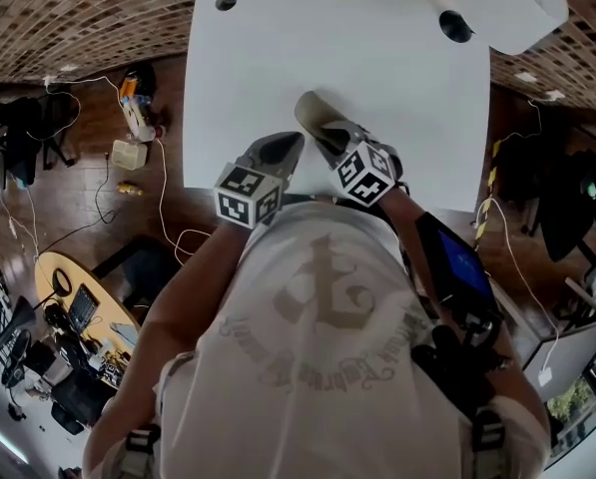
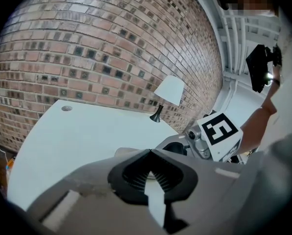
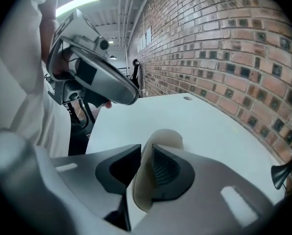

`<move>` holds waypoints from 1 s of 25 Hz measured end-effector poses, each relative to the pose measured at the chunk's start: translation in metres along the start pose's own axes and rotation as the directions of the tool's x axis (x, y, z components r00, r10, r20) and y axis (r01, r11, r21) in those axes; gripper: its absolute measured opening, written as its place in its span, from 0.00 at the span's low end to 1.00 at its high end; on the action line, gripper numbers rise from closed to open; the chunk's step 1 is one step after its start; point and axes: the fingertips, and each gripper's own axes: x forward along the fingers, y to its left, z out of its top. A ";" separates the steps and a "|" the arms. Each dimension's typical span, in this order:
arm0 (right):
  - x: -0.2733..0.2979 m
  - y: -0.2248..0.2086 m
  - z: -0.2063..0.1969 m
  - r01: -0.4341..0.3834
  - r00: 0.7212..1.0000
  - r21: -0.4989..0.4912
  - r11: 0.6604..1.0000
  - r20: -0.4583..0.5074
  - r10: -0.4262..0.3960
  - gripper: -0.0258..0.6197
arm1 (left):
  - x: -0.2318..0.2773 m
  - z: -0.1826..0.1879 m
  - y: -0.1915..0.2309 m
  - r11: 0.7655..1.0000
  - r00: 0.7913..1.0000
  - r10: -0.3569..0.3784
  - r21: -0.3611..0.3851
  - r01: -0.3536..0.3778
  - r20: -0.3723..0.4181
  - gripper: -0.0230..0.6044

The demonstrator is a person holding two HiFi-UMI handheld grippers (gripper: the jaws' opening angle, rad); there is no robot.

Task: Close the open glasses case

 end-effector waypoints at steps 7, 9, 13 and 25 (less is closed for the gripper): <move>0.001 -0.008 -0.005 -0.016 1.000 0.027 0.999 0.017 0.015 0.05 | 0.004 -0.003 0.003 1.000 1.000 0.018 -0.015 -0.018 -0.002 0.04; 0.004 -0.008 -0.004 -0.028 1.000 0.047 0.998 0.016 0.027 0.05 | 0.003 -0.002 0.004 1.000 1.000 0.022 -0.019 -0.022 -0.001 0.04; 0.006 -0.006 -0.003 -0.036 0.999 0.043 0.998 0.008 0.035 0.05 | 0.004 -0.001 0.006 0.999 1.000 0.029 -0.024 -0.029 0.000 0.04; -0.004 -0.011 0.003 -0.097 0.994 0.133 0.986 0.067 0.089 0.05 | 0.008 0.002 -0.007 0.998 0.998 0.060 -0.012 -0.060 0.010 0.04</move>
